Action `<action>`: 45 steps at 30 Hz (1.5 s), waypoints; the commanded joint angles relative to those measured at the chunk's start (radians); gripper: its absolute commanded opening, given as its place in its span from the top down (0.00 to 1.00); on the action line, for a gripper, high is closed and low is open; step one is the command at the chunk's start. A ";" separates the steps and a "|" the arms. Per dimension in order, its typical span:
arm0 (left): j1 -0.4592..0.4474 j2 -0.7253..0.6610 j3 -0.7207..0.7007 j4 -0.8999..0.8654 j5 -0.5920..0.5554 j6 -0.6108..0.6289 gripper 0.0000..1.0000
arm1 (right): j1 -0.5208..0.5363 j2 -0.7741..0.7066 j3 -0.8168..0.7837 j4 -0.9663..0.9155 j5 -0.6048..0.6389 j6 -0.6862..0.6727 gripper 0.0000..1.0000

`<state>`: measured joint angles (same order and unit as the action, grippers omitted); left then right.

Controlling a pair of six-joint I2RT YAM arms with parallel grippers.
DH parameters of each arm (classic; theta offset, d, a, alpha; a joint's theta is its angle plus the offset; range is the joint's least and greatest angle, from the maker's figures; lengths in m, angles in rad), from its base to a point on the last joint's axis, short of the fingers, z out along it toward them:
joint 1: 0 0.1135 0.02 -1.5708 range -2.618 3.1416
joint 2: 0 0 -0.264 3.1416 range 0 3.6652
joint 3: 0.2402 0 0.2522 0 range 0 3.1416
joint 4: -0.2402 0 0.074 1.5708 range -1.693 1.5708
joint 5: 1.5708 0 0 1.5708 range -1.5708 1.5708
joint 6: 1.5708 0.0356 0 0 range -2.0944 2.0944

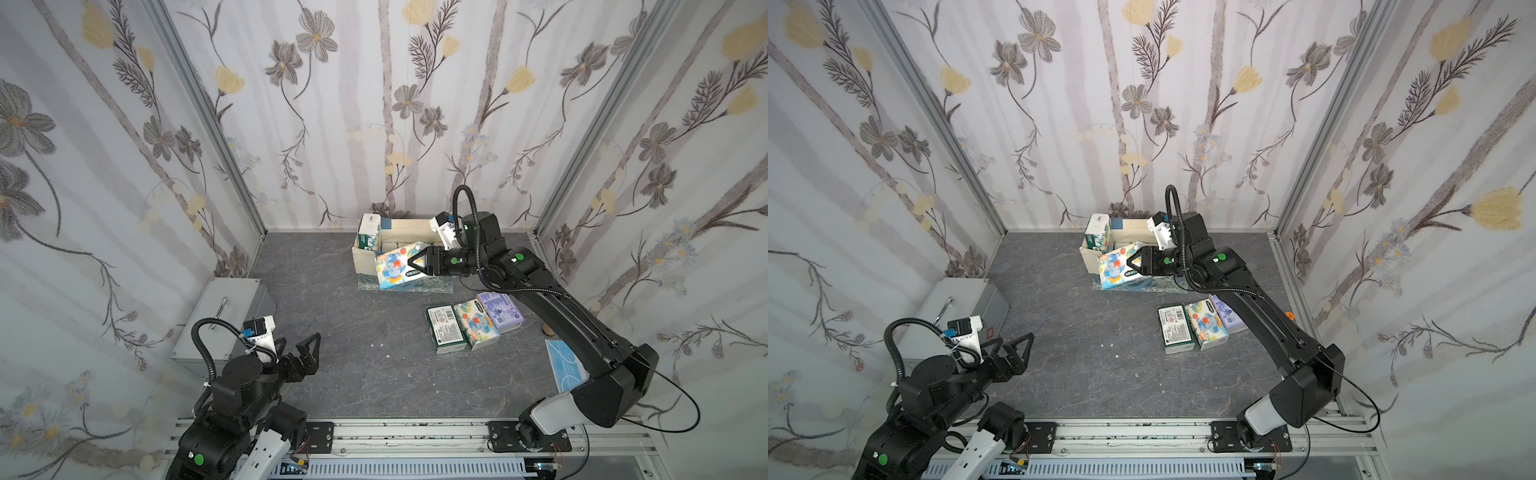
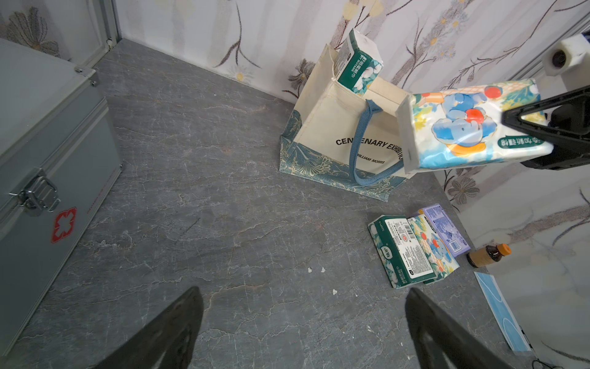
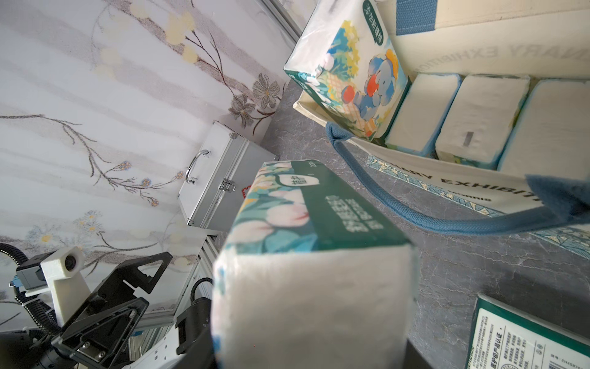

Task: Put tissues into the canvas bag
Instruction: Place the pack of facial tissues in the canvas bag.

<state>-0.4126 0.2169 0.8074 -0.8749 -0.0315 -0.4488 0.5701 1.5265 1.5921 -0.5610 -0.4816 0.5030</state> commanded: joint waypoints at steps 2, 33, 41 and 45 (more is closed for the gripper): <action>0.006 0.000 -0.001 0.024 0.011 0.006 0.00 | -0.006 0.041 0.072 -0.007 -0.015 -0.017 0.47; 0.008 -0.061 -0.002 0.022 0.007 0.001 0.00 | -0.103 0.234 0.290 0.031 0.068 0.044 0.45; 0.008 -0.068 -0.002 0.022 0.004 0.002 0.00 | -0.113 0.277 0.329 0.053 0.062 0.070 0.46; 0.008 -0.071 -0.002 0.021 0.002 0.002 0.00 | -0.112 0.296 0.330 0.061 0.094 0.100 0.47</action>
<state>-0.4057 0.1486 0.8059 -0.8715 -0.0223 -0.4488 0.4587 1.8122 1.9129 -0.5419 -0.4171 0.5751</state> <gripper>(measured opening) 0.997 0.532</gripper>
